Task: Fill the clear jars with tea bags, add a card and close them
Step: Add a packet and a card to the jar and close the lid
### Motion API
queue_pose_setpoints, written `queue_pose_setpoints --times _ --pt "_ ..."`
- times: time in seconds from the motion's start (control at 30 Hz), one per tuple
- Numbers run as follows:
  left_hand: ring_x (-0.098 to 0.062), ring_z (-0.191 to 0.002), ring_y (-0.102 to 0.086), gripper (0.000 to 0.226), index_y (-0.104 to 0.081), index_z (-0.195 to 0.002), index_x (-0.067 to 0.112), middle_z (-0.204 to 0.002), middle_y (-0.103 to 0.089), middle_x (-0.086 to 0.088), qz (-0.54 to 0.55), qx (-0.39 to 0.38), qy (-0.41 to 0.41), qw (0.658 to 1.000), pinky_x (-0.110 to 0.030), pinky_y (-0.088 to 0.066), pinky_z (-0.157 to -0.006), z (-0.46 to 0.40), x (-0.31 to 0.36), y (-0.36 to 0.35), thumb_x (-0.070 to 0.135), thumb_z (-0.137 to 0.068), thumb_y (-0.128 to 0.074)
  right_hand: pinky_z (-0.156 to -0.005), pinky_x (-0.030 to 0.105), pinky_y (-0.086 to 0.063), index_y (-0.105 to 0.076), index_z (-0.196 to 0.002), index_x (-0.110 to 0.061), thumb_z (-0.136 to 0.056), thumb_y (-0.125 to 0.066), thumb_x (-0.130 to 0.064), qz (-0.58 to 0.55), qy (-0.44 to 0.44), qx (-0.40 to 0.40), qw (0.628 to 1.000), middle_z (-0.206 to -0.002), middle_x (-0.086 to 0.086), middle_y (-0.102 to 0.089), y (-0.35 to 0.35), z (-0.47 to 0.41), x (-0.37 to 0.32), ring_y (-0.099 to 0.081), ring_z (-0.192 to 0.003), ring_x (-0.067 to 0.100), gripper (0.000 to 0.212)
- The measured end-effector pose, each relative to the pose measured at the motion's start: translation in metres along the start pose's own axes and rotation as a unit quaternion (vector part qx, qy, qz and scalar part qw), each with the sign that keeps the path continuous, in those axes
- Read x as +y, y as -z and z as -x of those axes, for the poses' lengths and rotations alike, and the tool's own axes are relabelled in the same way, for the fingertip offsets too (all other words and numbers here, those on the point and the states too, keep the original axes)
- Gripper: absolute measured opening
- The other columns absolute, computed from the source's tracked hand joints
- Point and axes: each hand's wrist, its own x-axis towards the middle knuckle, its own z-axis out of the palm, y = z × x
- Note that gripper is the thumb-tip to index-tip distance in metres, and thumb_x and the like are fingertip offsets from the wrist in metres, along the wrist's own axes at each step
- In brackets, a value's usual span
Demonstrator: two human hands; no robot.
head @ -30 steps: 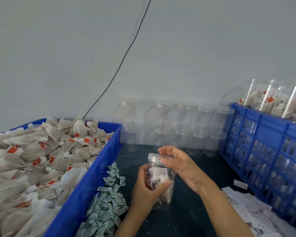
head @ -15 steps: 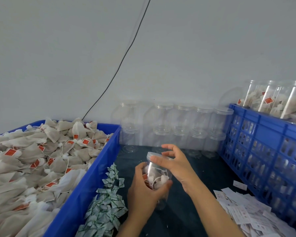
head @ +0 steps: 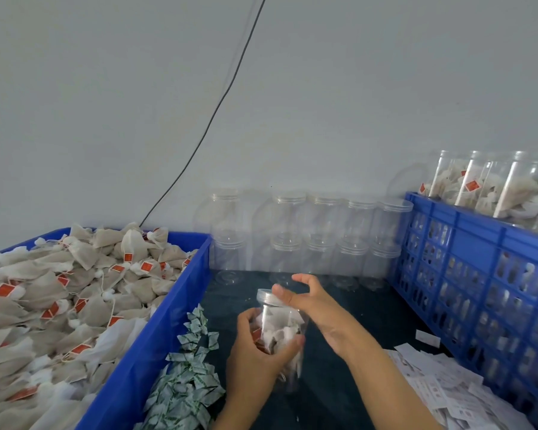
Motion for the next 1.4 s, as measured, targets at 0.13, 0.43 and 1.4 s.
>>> queue_pose_setpoints --times 0.13,0.43,1.4 --pt "-0.013 -0.084 -0.072 0.056 -0.056 -0.11 0.022 -0.094 -0.074 -0.001 0.172 -0.1 0.028 0.98 -0.021 -0.055 -0.066 -0.006 0.003 0.002 0.041 -0.063 -0.081 -0.076 0.036 -0.055 -0.047 -0.133 -0.023 -0.055 -0.084 -0.033 -0.13 0.016 -0.084 0.988 -0.127 0.013 -0.059 0.022 0.008 -0.007 -0.066 -0.1 0.027 0.087" --pt "-0.011 -0.082 -0.071 0.065 -0.054 -0.109 0.021 -0.095 -0.071 -0.002 0.153 -0.025 0.013 0.988 -0.024 -0.055 -0.07 -0.001 0.0 -0.002 0.039 -0.054 -0.083 -0.093 0.042 -0.053 -0.052 -0.124 -0.026 -0.044 -0.09 -0.044 -0.043 0.029 0.006 0.999 -0.117 0.006 -0.061 0.0 0.001 0.0 -0.063 -0.106 0.025 0.09" --pt "-0.019 -0.109 -0.065 0.078 -0.044 -0.129 0.023 -0.118 -0.066 -0.002 0.154 -0.137 -0.11 0.972 -0.03 -0.053 -0.088 -0.008 0.002 0.004 0.034 -0.061 -0.08 -0.085 0.025 -0.056 -0.049 -0.131 -0.037 -0.064 -0.088 -0.034 0.029 0.107 0.006 0.994 -0.124 -0.008 -0.058 0.002 0.018 -0.015 -0.061 -0.11 0.011 0.078"
